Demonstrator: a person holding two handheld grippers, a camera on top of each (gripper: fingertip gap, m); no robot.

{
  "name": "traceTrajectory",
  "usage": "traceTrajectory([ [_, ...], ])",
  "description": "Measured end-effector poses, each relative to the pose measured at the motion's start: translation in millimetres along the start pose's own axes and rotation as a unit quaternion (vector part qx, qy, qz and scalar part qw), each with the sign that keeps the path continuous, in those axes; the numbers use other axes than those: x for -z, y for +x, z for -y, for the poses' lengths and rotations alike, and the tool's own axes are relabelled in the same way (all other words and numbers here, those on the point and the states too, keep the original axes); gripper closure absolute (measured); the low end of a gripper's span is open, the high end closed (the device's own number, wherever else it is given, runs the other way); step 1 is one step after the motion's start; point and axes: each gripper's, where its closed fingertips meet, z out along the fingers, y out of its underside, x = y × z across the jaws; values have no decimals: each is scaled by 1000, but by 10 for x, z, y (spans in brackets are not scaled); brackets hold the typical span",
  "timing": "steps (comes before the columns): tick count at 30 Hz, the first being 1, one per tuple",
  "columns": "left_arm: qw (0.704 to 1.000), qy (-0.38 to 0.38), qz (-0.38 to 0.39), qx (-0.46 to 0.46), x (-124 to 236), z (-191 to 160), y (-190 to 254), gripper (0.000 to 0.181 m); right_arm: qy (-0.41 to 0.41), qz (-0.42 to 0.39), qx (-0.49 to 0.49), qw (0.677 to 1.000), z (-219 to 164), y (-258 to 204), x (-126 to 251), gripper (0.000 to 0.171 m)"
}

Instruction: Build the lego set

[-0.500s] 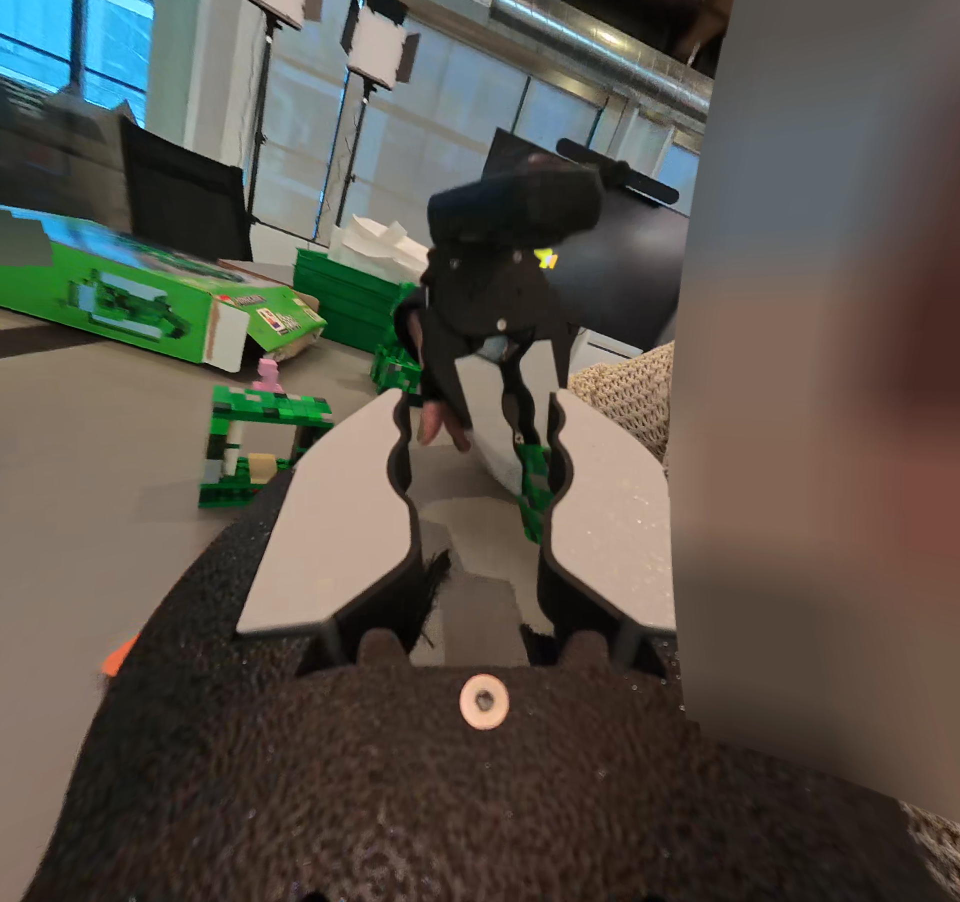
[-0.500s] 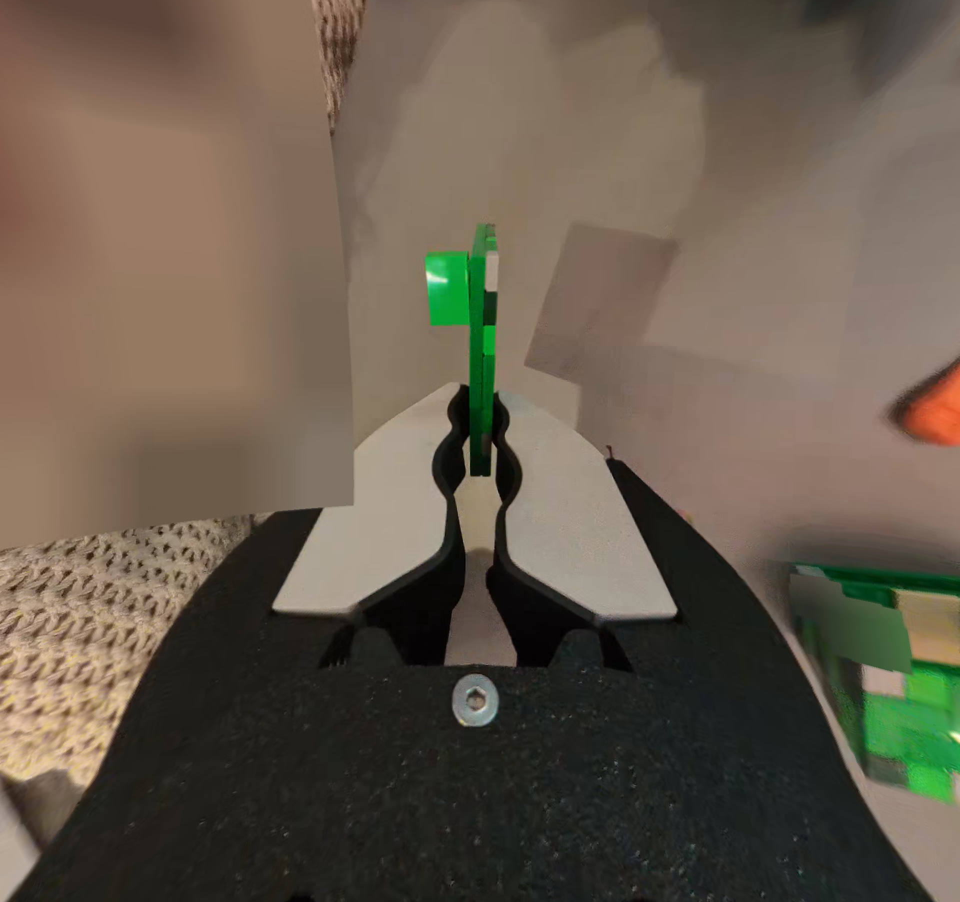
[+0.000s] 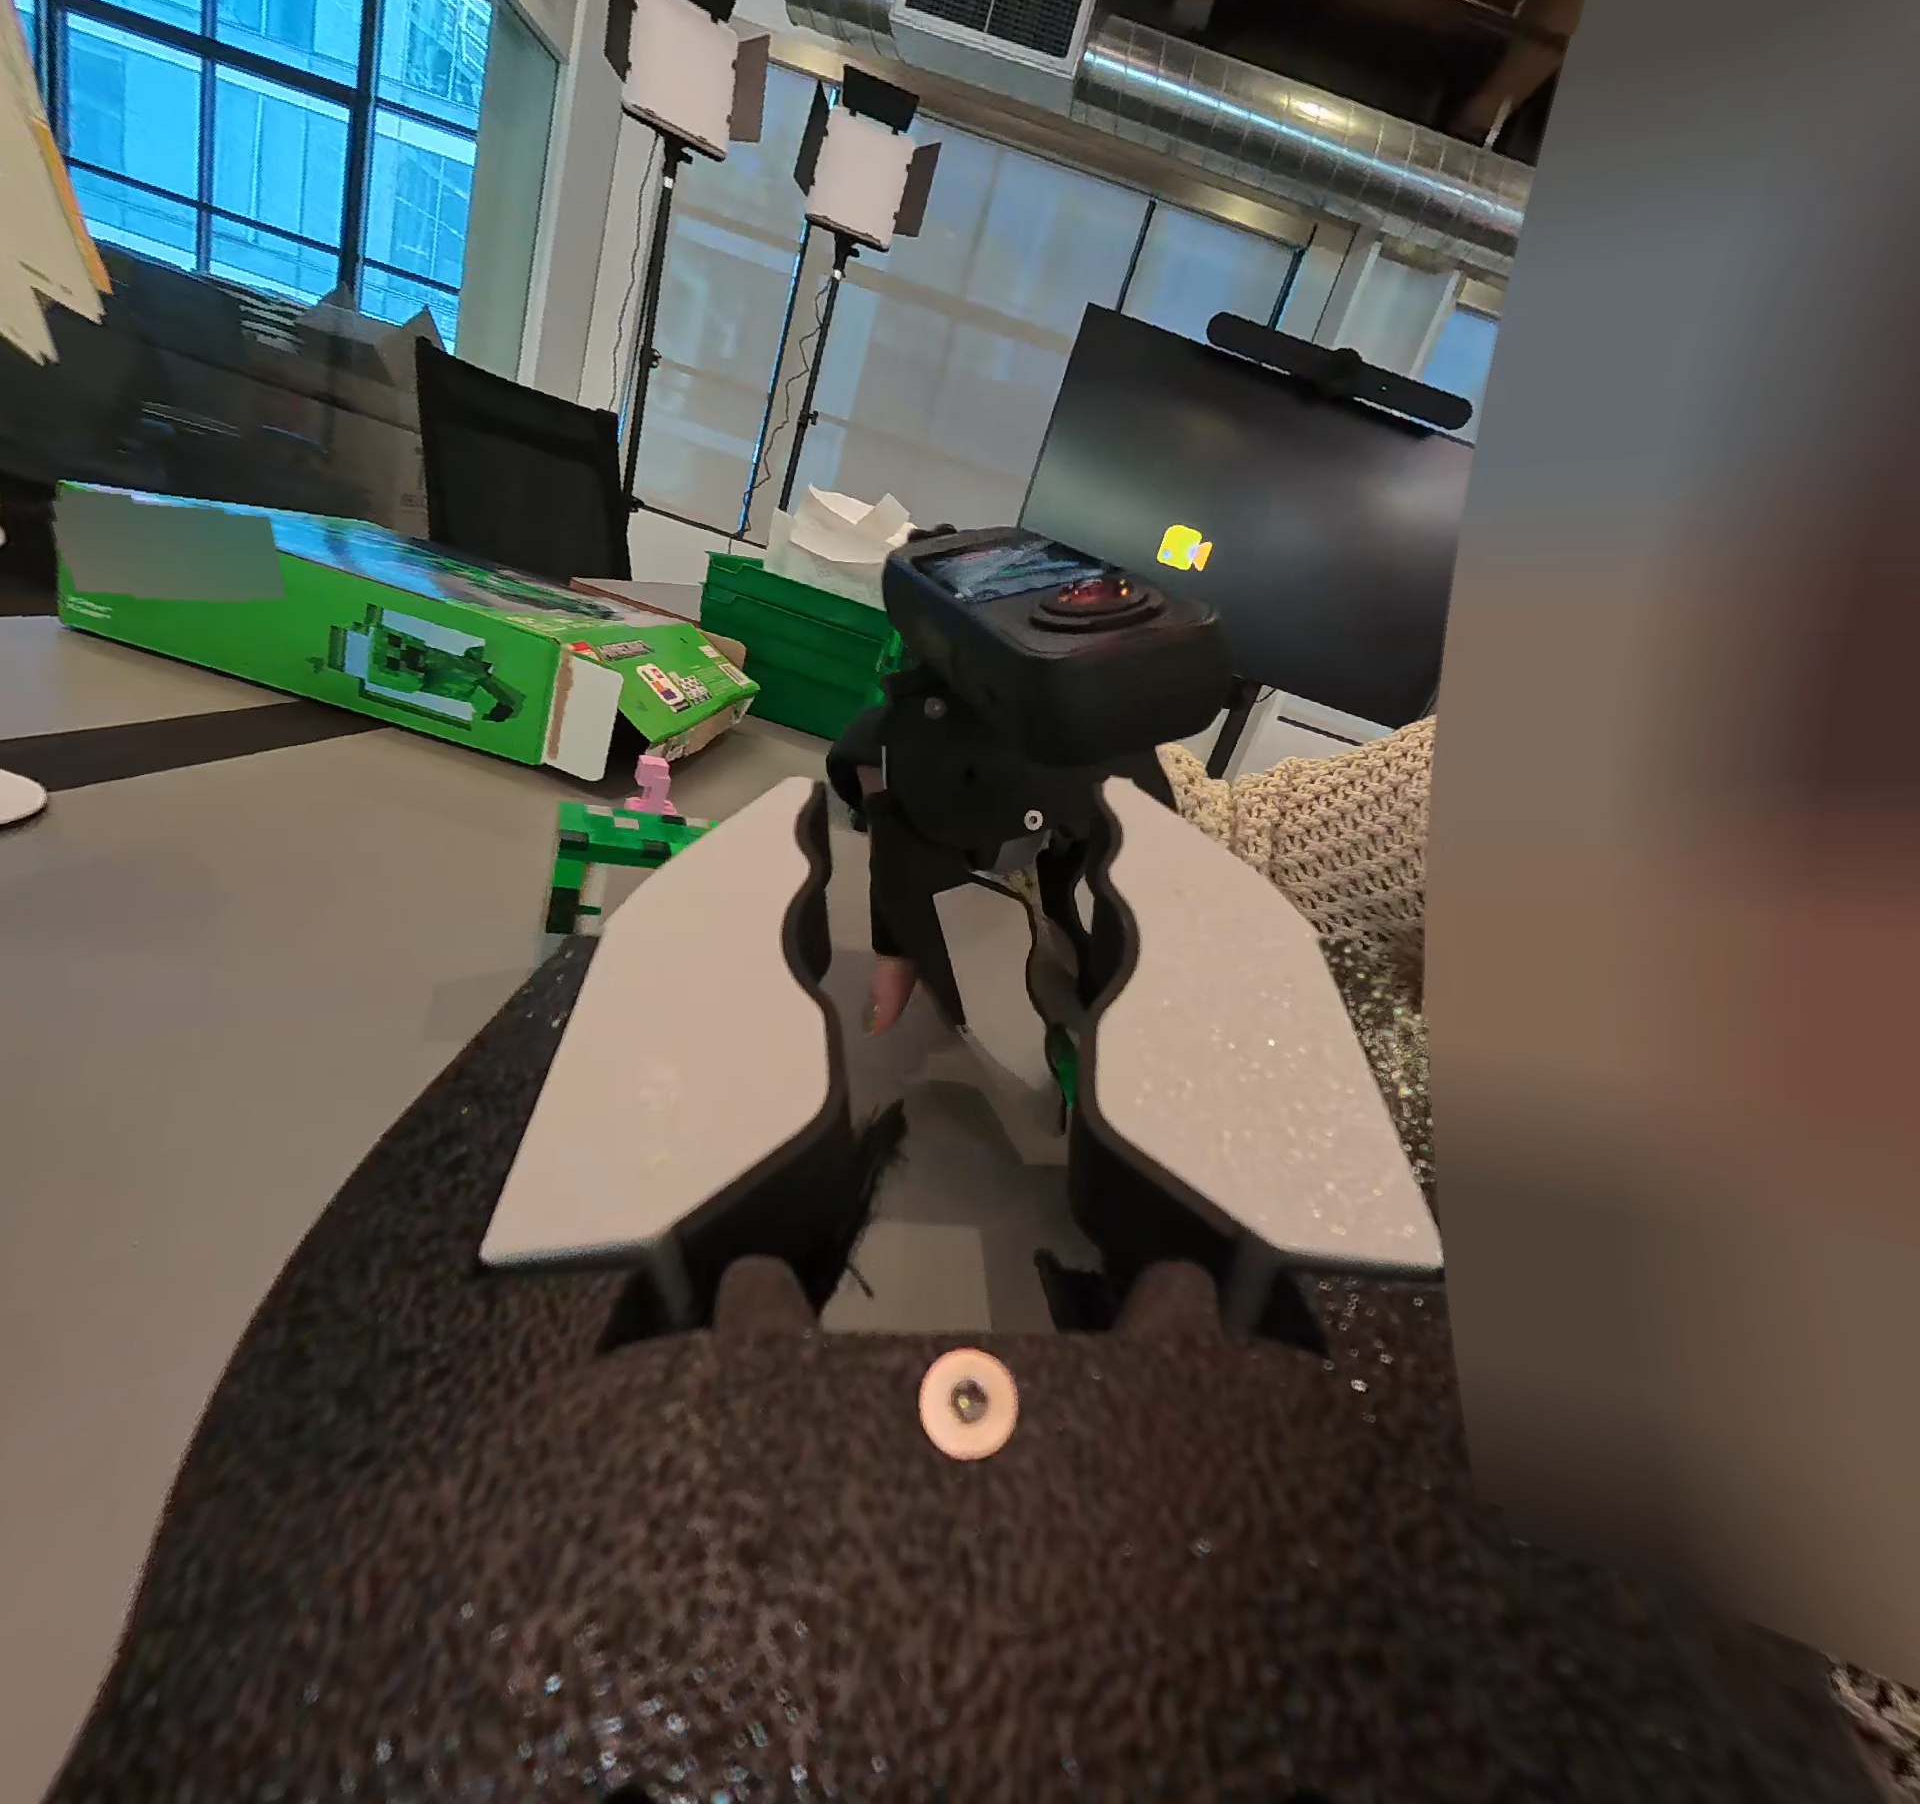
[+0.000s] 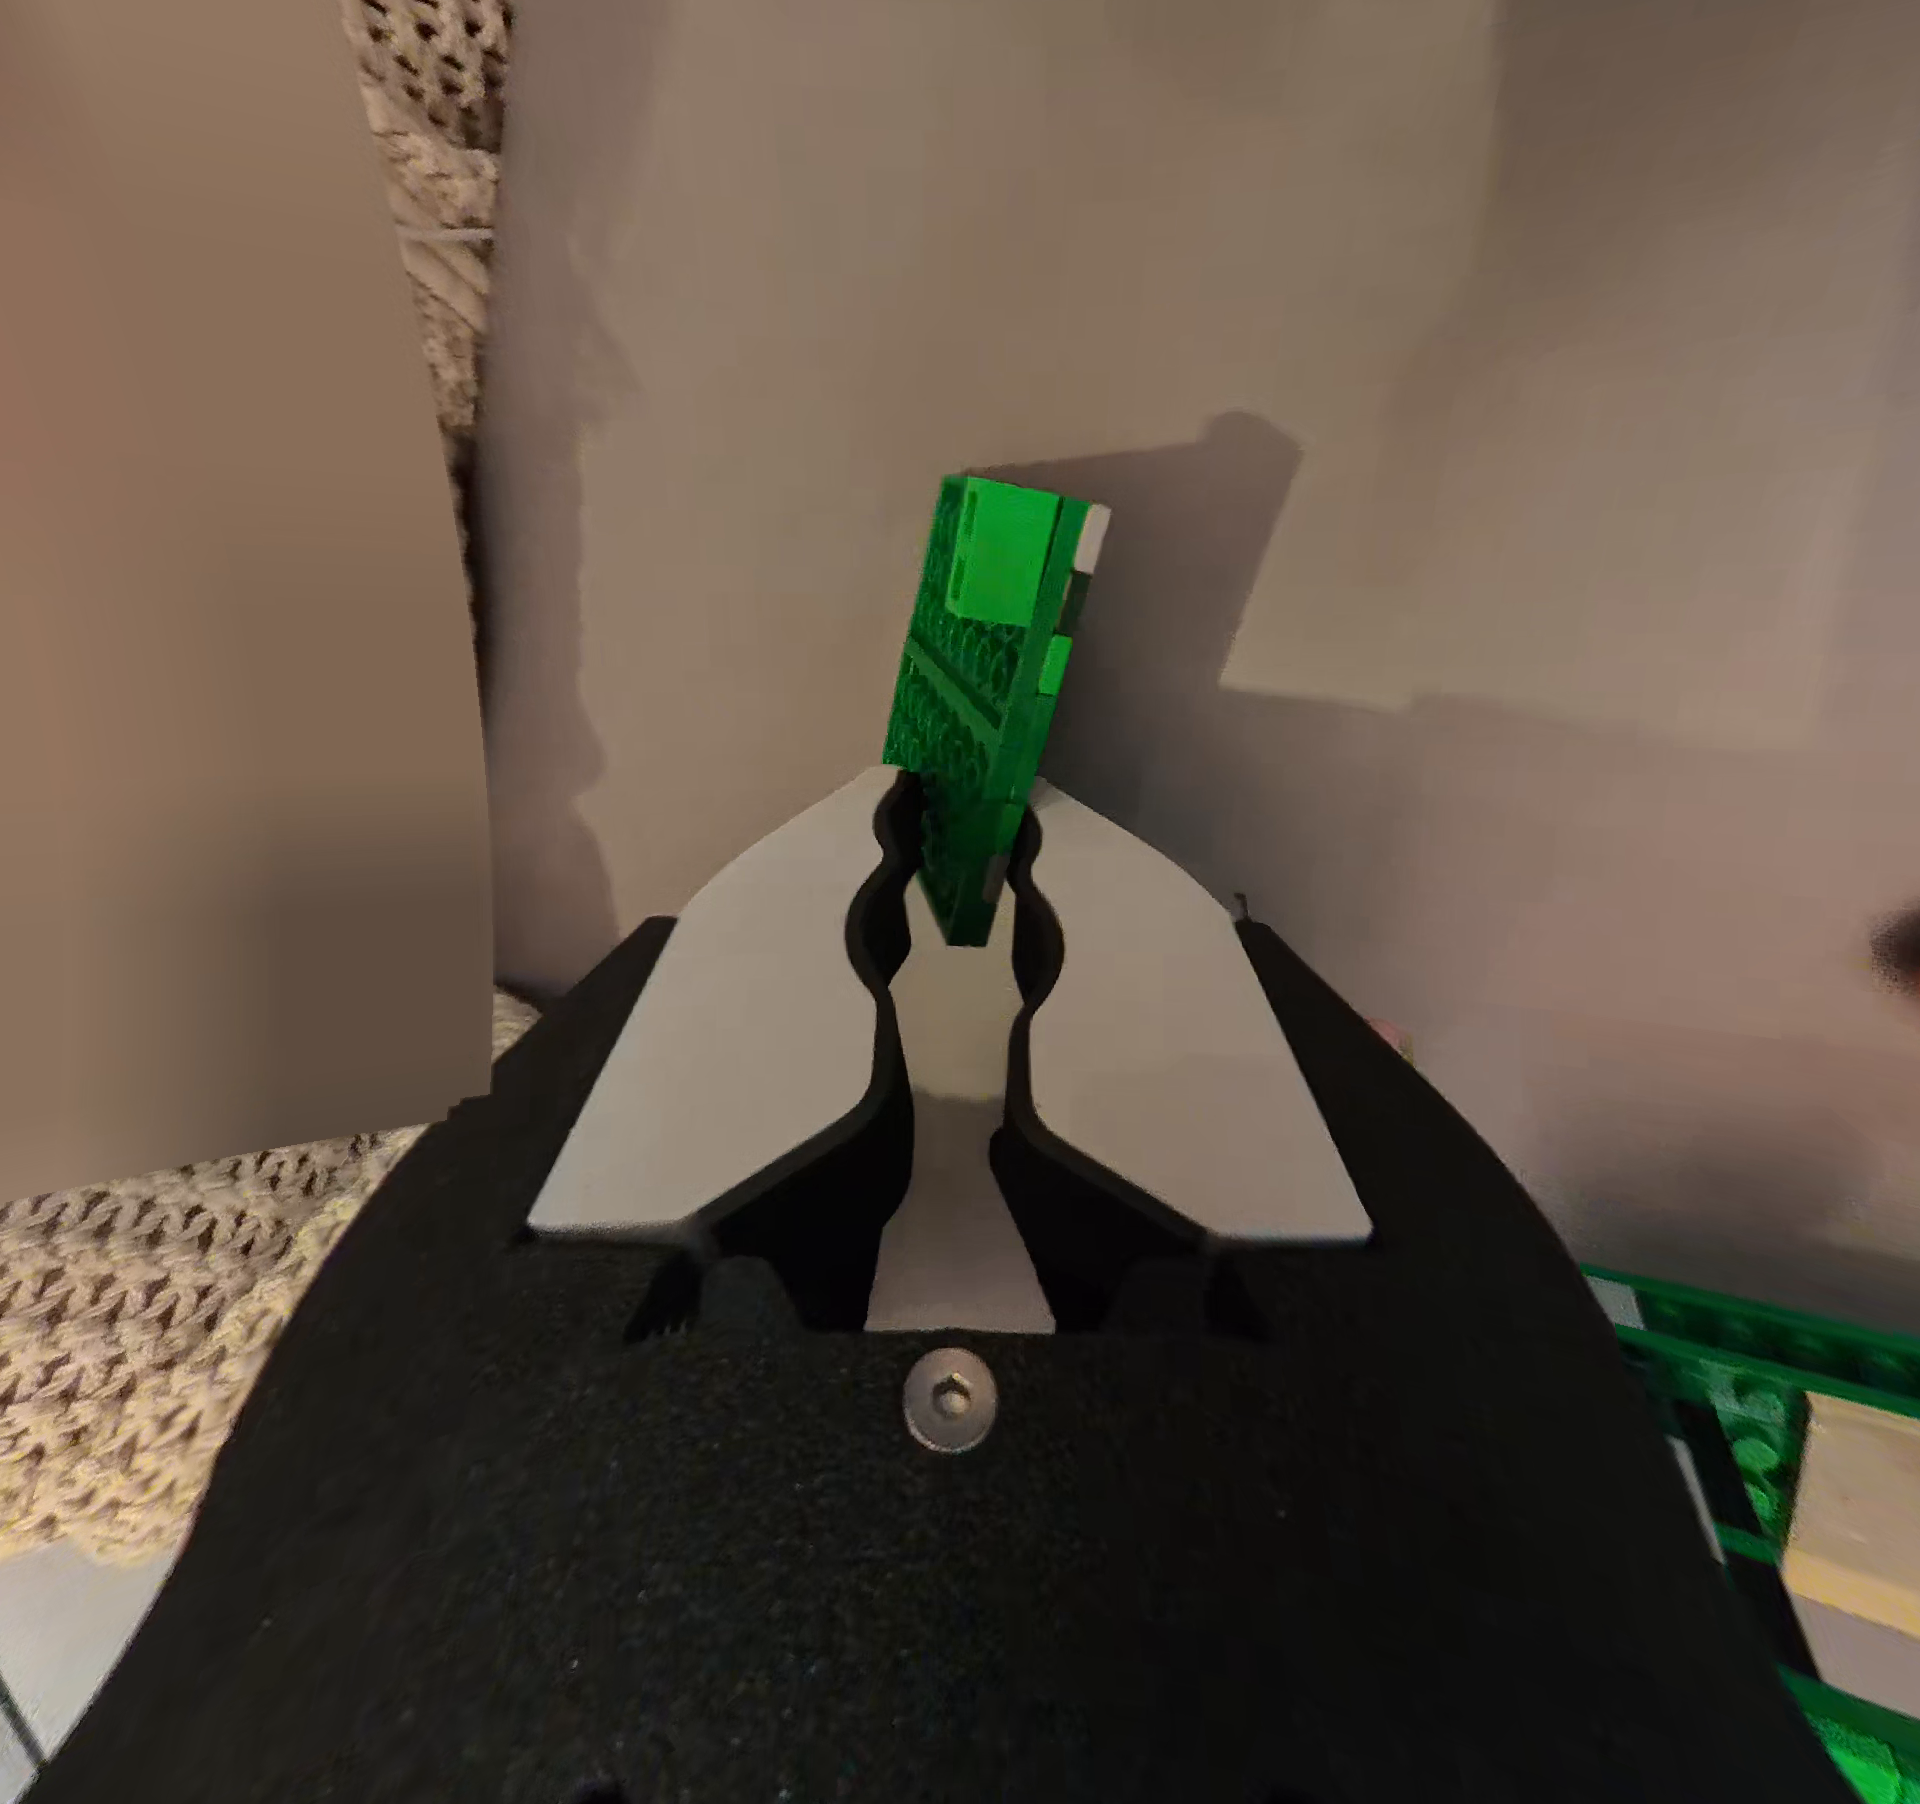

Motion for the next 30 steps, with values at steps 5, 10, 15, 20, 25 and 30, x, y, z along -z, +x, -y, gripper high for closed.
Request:
traceTrajectory([
  [5, 1000, 6, 11, 1, 39, 31, -49, 133, -8, -9, -13, 1000, -23, 94, -39, 148],
  [10, 1000, 12, 22, -4, 85, 72, -91, 133, -11, -29, -9, 999, -20, 181, -54, 141],
  [15, 999, 29, 42, -11, 173, 152, -156, 133, -7, -60, 13, 998, 25, 221, -30, 140],
  [20, 999, 9, 44, -7, 184, 126, -166, 132, 9, -52, 31, 998, 73, 219, -31, 141],
  [25, 987, -140, 72, 19, 116, -323, -37, 113, 62, -48, 63, 995, 140, 138, 135, 156],
  [30, 937, -341, 72, -8, 52, -1090, 368, 98, 86, -68, 90, 990, 162, 168, 232, 165],
])
